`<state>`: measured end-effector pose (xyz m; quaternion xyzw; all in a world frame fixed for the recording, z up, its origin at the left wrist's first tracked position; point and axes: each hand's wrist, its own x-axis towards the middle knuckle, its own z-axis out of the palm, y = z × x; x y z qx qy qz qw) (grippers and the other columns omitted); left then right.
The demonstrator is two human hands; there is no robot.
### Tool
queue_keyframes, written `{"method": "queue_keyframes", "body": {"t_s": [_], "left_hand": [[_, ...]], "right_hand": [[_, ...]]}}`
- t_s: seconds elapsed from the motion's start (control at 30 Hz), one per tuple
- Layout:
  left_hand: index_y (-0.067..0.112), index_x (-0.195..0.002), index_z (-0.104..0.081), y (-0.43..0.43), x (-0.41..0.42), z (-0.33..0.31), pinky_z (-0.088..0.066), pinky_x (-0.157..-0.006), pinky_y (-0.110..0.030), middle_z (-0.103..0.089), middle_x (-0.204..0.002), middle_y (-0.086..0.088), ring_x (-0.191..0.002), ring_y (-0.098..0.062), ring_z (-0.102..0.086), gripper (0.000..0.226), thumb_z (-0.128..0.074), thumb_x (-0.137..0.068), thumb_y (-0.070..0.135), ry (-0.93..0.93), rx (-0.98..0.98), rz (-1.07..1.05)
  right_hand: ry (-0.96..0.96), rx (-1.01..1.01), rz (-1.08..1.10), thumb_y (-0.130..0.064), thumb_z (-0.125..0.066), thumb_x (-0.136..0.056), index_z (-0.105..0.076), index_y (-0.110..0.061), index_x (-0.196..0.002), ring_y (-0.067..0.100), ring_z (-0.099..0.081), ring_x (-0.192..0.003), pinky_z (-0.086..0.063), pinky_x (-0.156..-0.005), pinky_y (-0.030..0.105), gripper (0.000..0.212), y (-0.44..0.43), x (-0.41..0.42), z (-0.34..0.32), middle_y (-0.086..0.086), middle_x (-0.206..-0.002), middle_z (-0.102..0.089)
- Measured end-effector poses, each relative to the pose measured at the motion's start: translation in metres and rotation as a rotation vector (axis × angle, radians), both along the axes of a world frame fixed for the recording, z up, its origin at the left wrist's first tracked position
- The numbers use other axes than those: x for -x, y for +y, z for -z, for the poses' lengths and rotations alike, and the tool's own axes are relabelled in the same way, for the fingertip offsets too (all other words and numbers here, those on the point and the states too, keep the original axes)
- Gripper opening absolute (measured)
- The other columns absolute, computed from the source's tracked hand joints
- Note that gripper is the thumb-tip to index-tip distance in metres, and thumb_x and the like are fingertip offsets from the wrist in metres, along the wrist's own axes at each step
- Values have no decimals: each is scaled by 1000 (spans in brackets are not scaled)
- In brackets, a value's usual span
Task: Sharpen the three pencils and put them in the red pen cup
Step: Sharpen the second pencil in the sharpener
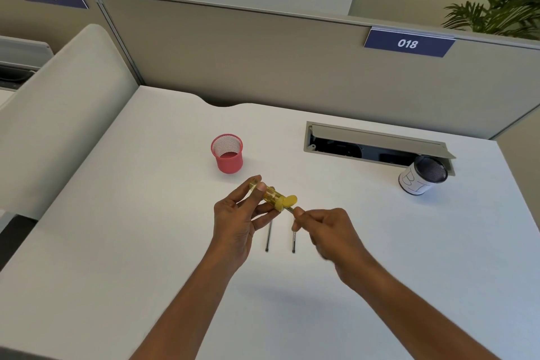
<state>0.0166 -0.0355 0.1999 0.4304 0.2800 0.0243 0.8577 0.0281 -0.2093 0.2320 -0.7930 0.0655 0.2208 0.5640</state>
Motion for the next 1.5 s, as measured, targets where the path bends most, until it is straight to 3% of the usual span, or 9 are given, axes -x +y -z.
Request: {"method": "queue_keyframes", "body": {"t_s": [0.07,0.13,0.37,0.6,0.73,0.97,1.03,1.23,1.5], "left_hand": [[4,-123,-71,-1,1,0,-64,-74,-40,-76,-108,-25,-92,-39,-78,40,-76,-85,16,-1,1,5],[5,-122,-71,-2,2,1,-64,-74,-40,-77,-107,-24,-94,-40,-78,42,-77,-82,17,5,6,-6],[0,-117,-72,-1,4,5,-65,-75,-43,-77,-105,-25,-94,-41,-78,27,-72,-91,8,27,69,-69],[-1,-118,-71,5,3,4,-65,-76,-42,-77,-102,-23,-93,-41,-78,28,-73,-92,8,35,42,-75],[-1,-119,-71,3,3,3,-65,-76,-42,-77,-104,-24,-93,-41,-78,32,-74,-89,10,23,34,-68],[2,-124,-70,6,2,2,-64,-75,-40,-78,-102,-20,-92,-37,-78,37,-74,-89,13,10,-2,-28],[3,-123,-70,6,3,2,-64,-74,-40,-78,-101,-20,-91,-37,-78,42,-76,-83,16,8,4,-28],[2,-120,-72,3,3,3,-65,-75,-42,-78,-106,-23,-94,-41,-78,32,-74,-90,11,16,19,-26],[3,-118,-72,2,4,2,-65,-73,-39,-78,-104,-22,-91,-38,-79,29,-73,-90,10,28,15,-14]], "right_hand": [[426,-227,80,-33,-66,-98,-74,-8,-83,13,-16,-46,-15,-52,26,30,-4,-9,-9,-5,-53,-25],[430,-211,23,-37,-67,-96,-76,-9,-84,17,-14,-52,-14,-53,30,32,-7,-11,-8,-1,-59,-23],[-1040,744,-403,-48,-66,-94,-68,-17,-118,16,-59,-68,-48,-54,27,39,-14,-5,26,-5,-83,-66],[-1538,949,-472,-23,-65,-100,-72,-4,-106,23,-42,-59,-34,-55,37,21,-25,-9,45,4,-71,-54],[-1235,698,-384,-27,-54,-102,-72,-11,-88,18,-36,-53,-29,-47,31,28,-16,-5,39,-2,-61,-49],[228,-110,64,-32,-65,-98,-75,-9,-73,12,-22,-45,-20,-50,24,36,2,-5,-1,-6,-49,-29],[350,-168,42,-34,-64,-99,-75,-9,-76,16,-18,-50,-18,-51,28,35,-1,-7,-5,-2,-54,-26],[-897,532,-342,-40,-73,-91,-70,-20,-104,10,-52,-48,-37,-49,15,24,-9,2,20,-12,-66,-61],[-1423,876,-472,-25,-74,-91,-76,-7,-92,18,-21,-58,-19,-51,30,19,-19,-7,31,2,-58,-48]]}}
